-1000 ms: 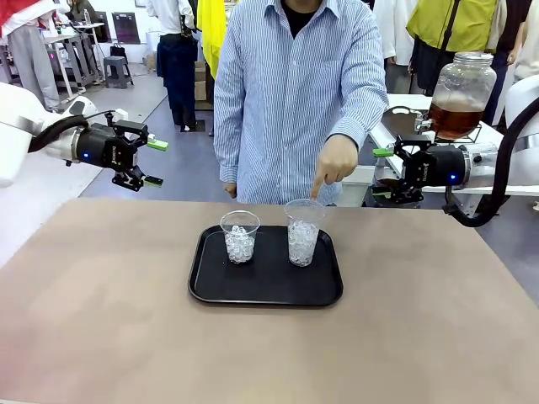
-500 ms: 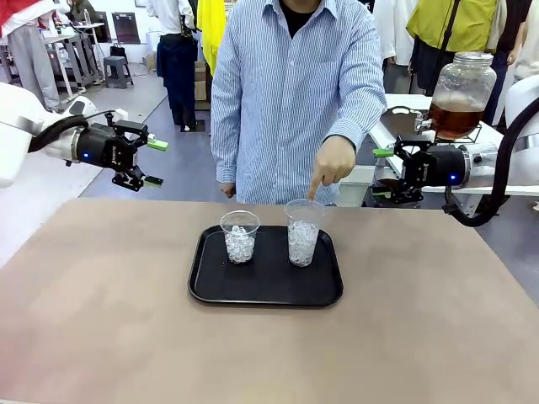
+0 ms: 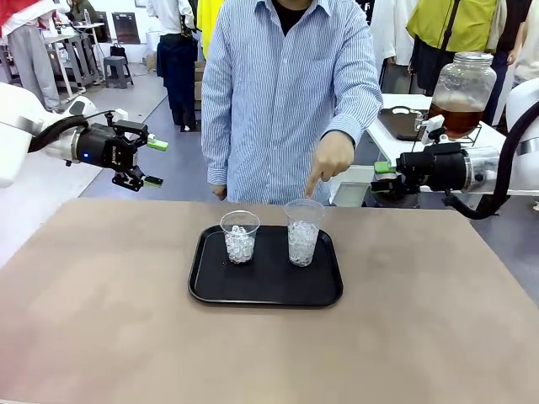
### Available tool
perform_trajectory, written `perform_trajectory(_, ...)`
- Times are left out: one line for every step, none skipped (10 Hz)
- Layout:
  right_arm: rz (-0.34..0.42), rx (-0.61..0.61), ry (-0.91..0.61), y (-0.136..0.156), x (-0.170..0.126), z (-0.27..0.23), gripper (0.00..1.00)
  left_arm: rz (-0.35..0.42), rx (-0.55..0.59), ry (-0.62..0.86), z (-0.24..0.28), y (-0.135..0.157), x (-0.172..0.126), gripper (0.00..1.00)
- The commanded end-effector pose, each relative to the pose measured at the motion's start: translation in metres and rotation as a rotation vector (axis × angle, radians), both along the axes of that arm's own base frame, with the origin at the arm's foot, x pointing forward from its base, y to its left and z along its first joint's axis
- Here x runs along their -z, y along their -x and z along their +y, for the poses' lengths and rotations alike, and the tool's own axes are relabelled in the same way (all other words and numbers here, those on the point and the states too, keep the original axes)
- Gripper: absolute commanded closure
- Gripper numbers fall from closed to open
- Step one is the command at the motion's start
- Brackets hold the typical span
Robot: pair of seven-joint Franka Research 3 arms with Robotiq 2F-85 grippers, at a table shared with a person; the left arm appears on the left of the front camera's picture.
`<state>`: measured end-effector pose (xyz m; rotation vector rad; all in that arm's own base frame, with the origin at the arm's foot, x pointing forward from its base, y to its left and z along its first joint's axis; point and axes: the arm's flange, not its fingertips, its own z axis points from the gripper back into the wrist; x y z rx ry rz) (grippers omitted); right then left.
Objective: Pour the drink into the iced cup.
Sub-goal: Pick up the iced cup indicated by the human and present it to them.
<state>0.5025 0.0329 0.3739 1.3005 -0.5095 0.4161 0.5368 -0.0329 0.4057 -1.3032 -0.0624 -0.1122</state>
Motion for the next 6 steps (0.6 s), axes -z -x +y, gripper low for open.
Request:
perform_trajectory(-0.180,-0.042,0.050,0.0091,0.0091,0.0077,0.00,-0.001,-0.001,0.001,0.0002,-0.0002,-0.0007,0.00)
perform_trajectory(-0.214,-0.073,0.049,0.0082,0.0076,0.0087,0.00,-0.001,-0.001,0.001,0.0002,-0.0002,-0.0007,0.00)
perform_trajectory(-0.173,-0.093,0.027,0.0095,0.0043,0.0089,0.00,-0.001,-0.001,0.001,0.0002,-0.0002,-0.0007,0.00)
perform_trajectory(-0.168,-0.059,0.036,0.0047,0.0055,0.0071,0.00,-0.001,-0.001,0.001,0.0002,-0.0002,-0.0007,0.00)
perform_trajectory(-0.168,-0.059,0.036,0.0047,0.0055,0.0071,0.00,-0.001,-0.001,0.001,0.0002,-0.0002,-0.0007,0.00)
perform_trajectory(-0.168,-0.059,0.036,0.0047,0.0055,0.0071,0.00,-0.001,-0.001,0.001,0.0002,-0.0002,-0.0007,0.00)
